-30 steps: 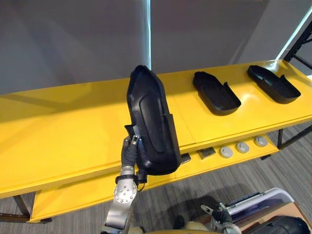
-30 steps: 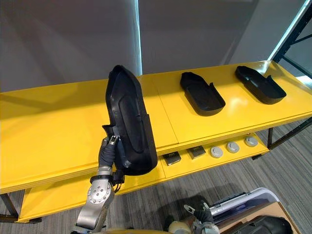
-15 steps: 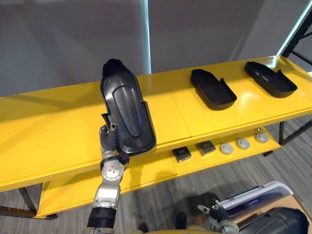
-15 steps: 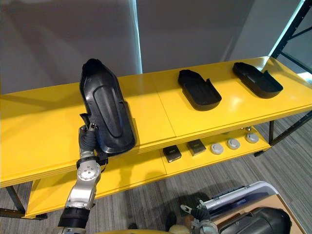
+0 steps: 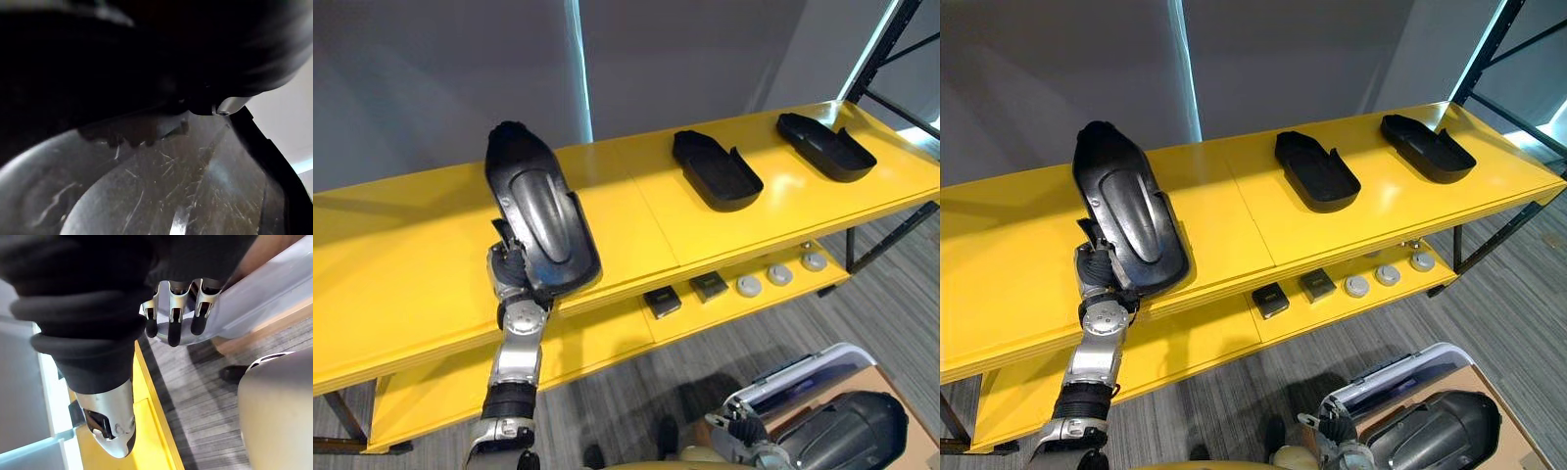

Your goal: Walk over and take plastic housings, then place them on the shelf

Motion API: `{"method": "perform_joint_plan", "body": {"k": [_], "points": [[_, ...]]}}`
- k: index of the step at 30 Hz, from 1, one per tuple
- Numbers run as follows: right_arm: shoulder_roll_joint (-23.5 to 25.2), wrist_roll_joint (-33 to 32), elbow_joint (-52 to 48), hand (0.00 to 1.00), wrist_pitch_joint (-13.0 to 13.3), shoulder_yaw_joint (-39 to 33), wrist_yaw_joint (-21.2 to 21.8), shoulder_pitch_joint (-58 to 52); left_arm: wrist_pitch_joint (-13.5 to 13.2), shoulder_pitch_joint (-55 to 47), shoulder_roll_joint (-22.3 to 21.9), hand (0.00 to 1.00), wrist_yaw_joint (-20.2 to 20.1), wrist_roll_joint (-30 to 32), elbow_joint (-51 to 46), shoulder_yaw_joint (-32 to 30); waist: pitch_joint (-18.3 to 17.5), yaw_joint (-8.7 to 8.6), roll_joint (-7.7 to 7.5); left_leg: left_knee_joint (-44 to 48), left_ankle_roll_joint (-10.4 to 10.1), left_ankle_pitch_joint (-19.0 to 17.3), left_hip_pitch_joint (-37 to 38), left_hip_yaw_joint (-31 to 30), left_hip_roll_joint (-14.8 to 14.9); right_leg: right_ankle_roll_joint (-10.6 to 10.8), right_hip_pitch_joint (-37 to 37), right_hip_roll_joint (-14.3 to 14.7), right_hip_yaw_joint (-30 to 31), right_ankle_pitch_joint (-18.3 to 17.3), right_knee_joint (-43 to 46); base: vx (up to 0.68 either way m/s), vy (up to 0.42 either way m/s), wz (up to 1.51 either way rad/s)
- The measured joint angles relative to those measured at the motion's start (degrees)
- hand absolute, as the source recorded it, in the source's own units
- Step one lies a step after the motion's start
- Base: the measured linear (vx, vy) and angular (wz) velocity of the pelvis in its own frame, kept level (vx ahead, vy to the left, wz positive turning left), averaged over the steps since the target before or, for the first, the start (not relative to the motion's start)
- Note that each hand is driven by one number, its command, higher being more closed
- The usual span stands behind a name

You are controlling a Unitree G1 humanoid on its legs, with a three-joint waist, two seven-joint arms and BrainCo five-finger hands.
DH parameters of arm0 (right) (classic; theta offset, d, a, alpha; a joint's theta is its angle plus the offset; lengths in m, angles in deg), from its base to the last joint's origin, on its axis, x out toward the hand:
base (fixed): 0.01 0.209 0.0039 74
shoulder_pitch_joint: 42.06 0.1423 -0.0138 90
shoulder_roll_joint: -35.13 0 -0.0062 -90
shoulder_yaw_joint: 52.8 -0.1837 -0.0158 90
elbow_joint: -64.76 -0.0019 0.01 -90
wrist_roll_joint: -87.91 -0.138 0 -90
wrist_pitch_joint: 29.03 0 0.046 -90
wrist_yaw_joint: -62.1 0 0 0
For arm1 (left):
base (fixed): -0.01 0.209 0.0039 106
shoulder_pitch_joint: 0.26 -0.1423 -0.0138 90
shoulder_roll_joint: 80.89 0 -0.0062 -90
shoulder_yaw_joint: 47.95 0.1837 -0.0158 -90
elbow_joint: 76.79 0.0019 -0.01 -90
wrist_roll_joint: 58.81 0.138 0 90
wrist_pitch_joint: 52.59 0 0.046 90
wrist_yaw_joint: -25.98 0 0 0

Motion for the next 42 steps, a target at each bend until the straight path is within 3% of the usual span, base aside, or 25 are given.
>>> {"method": "perform_joint_plan", "body": {"k": [1, 7, 25, 27, 30, 35, 36, 39, 42], "points": [[0.0, 0.08, 0.0, 0.0, 0.0, 0.0, 0.0, 0.05, 0.05, 0.44, 0.28, 0.0, 0.01, 0.0, 0.17, -0.16, 0.01, 0.0, -0.02, 0.0, 0.01, -0.01, 0.0, -0.01, 0.0, 0.0, 0.0, 0.01, 0.03, 0.0, 0.0, 0.04, 0.023, 0.0], [-0.01, 0.11, -0.07, 0.0, 0.02, 0.08, 0.11, 1.67, 0.6, 5.5, 3.77, 0.0, -0.02, 0.01, 4.31, -2.07, 1.37, -0.02, -1.02, 0.07, 0.05, -0.04, 0.02, -0.03, -0.06, -0.01, -0.02, 0.0, 0.49, 0.02, -0.01, -0.01, 0.008, -0.01], [-0.11, 0.09, -0.67, 0.0, 0.05, 0.13, 1.14, 1.64, 1.24, 8.66, 4.22, 0.0, 0.23, -0.75, 8.39, -4.58, 3.03, -0.05, -0.69, 0.08, -0.05, -0.3, 0.36, 0.96, 0.17, -0.04, -0.13, 0.31, 1.67, 0.05, -0.02, -0.02, 0.007, -0.02], [-0.11, 0.08, -0.65, 0.0, 0.05, 0.13, 1.13, 1.64, 1.24, 8.65, 4.18, 0.0, 0.84, -0.77, 7.1, -4.4, 3.07, -0.04, -0.64, 0.07, 0.16, -0.16, 0.35, 0.95, 0.15, -0.04, -0.13, 0.29, 1.61, 0.05, -0.01, 0.0, 0.0, 0.0], [-0.1, 0.05, -0.52, 0.0, 0.14, 0.13, 1.05, 1.65, 0.87, 7.69, 3.38, 0.0, 2.43, -0.64, -3.74, -2.21, 3.18, 0.09, -0.46, 0.03, 0.18, -0.15, 0.24, 0.59, 0.05, -0.03, -0.11, 0.15, 1.3, 0.04, 0.01, 0.01, 0.02, 0.05], [-0.1, -0.06, 0.68, 0.0, 0.58, 0.09, 0.93, 1.65, -4.3, 1.55, -1.07, 0.0, 3.39, 1.7, -21.56, 3.0, 3.55, 0.25, 0.24, 0.08, 0.33, -0.27, 0.03, -0.15, -0.1, 0.02, 0.03, -0.04, 0.95, -0.02, 0.01, 0.0, 0.003, 0.07], [-0.1, -0.16, 0.72, 0.0, 0.72, 0.08, 0.94, 1.62, -5.18, -1.13, -2.75, 1.0, 3.33, 2.7, -24.56, 4.69, 3.68, 0.27, 0.45, 0.09, 0.34, -0.28, -0.02, -0.23, -0.12, 0.03, 0.02, -0.07, 0.92, -0.04, 0.02, -0.01, 0.006, 0.03], [-0.09, -1.25, 1.13, 0.0, 1.26, -0.14, 0.94, 1.65, -6.93, -9.89, -6.67, 1.0, 2.04, 5.49, -30.17, 9.23, 3.84, 0.32, 0.99, 0.13, 0.23, -0.61, -0.63, -0.89, -0.12, 0.14, 0.03, -0.08, 0.51, -0.26, 0.02, -0.03, 0.012, 0.09], [-0.11, -1.81, 2.21, 0.0, 1.79, -0.63, 0.95, 1.69, -9.13, -16.44, -7.61, 1.0, 0.63, 6.92, -33.2, 13.75, 3.87, 0.78, 1.27, 0.22, 0.23, -0.6, -0.69, -1.74, -0.06, 0.07, 0.11, -0.1, -0.41, -0.4, 0.03, 0.0, 0.009, 0.15]]}}
